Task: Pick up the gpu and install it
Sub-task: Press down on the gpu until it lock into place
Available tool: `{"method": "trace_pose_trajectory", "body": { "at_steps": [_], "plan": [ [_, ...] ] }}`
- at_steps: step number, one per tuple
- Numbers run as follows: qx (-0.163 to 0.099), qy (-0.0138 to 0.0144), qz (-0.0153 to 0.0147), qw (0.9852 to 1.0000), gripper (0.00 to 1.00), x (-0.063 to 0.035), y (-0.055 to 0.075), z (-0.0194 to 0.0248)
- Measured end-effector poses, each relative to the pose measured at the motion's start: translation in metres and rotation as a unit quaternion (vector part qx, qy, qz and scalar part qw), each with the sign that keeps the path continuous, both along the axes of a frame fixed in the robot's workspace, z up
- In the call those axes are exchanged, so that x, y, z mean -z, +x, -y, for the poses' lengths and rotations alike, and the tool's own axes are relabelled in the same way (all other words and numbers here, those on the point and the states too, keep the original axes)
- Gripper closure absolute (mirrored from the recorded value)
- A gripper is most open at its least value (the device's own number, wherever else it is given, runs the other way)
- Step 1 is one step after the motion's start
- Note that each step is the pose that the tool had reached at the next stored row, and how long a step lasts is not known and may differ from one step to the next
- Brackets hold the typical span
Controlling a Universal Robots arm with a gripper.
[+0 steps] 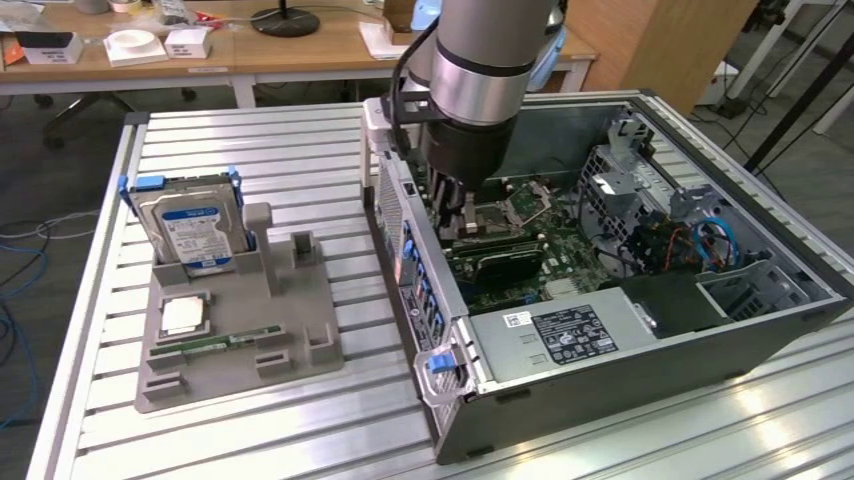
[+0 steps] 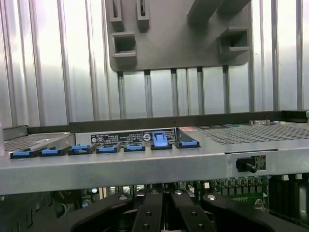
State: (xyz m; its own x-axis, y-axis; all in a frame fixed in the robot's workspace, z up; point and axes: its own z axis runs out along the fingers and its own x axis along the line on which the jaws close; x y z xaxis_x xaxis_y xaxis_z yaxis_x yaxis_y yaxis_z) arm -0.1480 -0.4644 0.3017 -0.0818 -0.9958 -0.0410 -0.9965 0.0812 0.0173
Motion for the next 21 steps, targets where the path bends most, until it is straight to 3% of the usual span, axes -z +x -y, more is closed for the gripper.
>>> {"method": "trace_pose_trajectory", "body": {
  "at_steps": [4, 8, 14, 15, 18, 21],
  "plan": [
    [0.0, 0.0002, -0.0073, 1.0, 0.89, 0.0011, -0.0001, 0.0],
    [0.0, -0.0007, -0.0087, 1.0, 0.89, 0.0056, 0.0, 0.0002],
    [0.0, 0.004, -0.0079, 1.0, 0.89, 0.0071, 0.002, -0.0002],
    [0.0, 0.0069, -0.0063, 1.0, 0.89, 0.0089, 0.0032, -0.0005],
    [0.0, 0.0062, -0.0052, 1.0, 0.89, 0.0072, 0.0049, 0.0],
    [0.0, 0.007, -0.0016, 1.0, 0.89, 0.0071, 0.0089, 0.0]
  ]
}}
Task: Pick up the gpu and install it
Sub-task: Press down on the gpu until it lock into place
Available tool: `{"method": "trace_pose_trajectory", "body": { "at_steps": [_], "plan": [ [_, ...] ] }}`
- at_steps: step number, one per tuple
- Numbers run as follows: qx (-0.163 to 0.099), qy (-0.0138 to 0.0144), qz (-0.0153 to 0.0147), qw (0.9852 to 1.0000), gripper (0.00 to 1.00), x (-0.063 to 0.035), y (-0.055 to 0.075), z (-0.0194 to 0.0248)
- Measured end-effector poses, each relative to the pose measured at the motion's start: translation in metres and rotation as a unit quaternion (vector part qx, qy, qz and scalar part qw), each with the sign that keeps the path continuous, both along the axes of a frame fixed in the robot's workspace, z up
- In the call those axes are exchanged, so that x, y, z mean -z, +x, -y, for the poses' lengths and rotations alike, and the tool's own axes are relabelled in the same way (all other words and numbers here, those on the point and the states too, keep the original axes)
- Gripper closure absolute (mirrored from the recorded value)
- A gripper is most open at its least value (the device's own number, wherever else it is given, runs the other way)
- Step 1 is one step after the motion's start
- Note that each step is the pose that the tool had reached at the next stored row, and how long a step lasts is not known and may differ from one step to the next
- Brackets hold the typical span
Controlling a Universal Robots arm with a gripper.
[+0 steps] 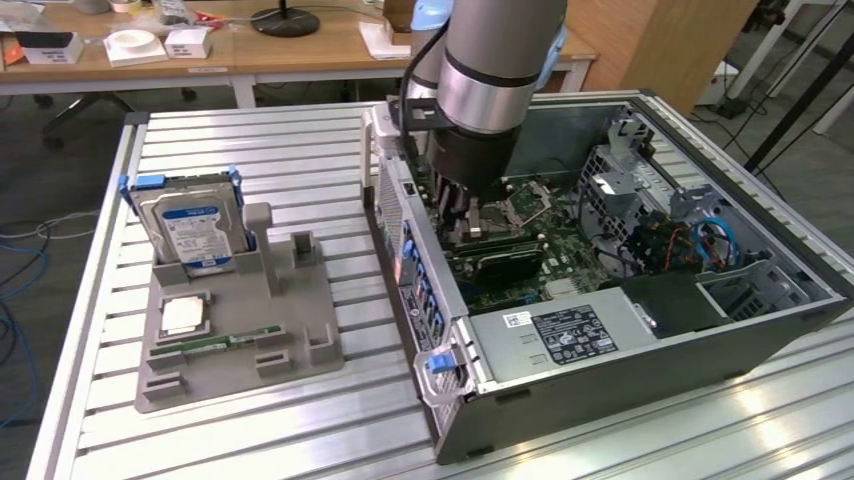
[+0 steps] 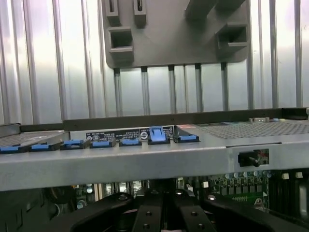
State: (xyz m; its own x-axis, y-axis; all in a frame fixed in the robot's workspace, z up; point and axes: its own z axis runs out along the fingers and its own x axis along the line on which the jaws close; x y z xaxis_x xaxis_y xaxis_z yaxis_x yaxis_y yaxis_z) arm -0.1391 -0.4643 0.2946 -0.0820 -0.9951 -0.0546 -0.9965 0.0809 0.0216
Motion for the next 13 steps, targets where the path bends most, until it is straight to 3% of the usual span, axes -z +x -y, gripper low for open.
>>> {"method": "trace_pose_trajectory", "body": {
  "at_steps": [4, 13],
  "plan": [
    [0.0, 0.0014, 0.0038, 1.0, 0.89, 0.0, 0.0085, 0.0],
    [0.0, 0.0016, 0.0039, 1.0, 0.89, 0.0, 0.01, 0.0]
  ]
}}
